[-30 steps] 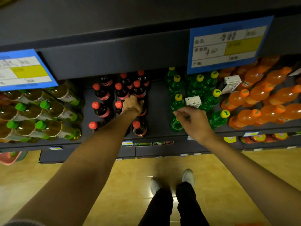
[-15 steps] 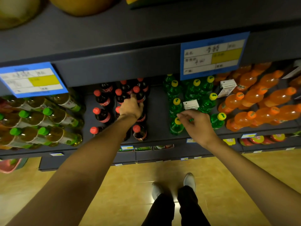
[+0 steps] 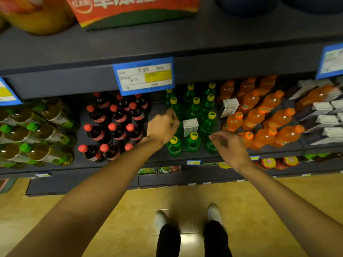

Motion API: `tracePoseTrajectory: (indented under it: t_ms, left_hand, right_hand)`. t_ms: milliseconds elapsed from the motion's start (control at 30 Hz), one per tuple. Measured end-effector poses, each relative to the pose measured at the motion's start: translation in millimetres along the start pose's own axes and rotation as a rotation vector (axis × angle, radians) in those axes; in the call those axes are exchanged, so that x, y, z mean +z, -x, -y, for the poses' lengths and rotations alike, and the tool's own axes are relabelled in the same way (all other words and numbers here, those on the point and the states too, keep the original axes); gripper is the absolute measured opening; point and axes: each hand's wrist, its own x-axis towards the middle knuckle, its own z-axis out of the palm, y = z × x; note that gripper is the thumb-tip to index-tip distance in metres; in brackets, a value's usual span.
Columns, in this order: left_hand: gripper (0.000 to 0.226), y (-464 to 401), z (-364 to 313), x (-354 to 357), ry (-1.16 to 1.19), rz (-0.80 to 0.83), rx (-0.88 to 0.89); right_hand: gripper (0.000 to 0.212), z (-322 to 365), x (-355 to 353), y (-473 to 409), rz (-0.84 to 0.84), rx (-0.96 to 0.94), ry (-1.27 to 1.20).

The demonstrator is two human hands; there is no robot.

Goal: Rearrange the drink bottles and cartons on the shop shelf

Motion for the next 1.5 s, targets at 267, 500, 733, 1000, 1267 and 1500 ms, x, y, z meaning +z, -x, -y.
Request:
tracePoseTrajectory:
  t_ms: [267,500,733,1000,1267,1500]
  left_hand:
    - [0.020,31.0,-36.2,8.3,0.054,-0.061,-0.217]
    - [0.014,62.4,-39.9,25.9,0.157,-0.218,-0.321]
    - [0.014,84.4,-28.1,29.8,0.212,-0.253,-0.378]
    - [0.016,92.1,-17.8,39.5,0.270,-0.325,-0.394]
    - [0.014,109.4,-2.3,44.5,0.288,-0.301,-0.426]
    - [0.012,117.5,6.6,45.7,0.276,-0.251,-0.420]
  right_hand:
    - [0.024,-35.3,-41.0,-36.7,0.153,-0.031,0.032]
    - [0.032,-38.6,-21.0,-73.6,0.307,-0.143,0.152]
    - [0.033,-38.6,28.3,-116.5,0.419,-0.295,0.424]
    - [0.045,-44.3,67.4,-134.5,0.567,-0.397,0.858]
    - [0.039,-40.5,84.4,-142.2,0.601,-0.330,1.066]
    - [0.039,-49.9,95.3,-149.2,0.542,-0.272,1.190]
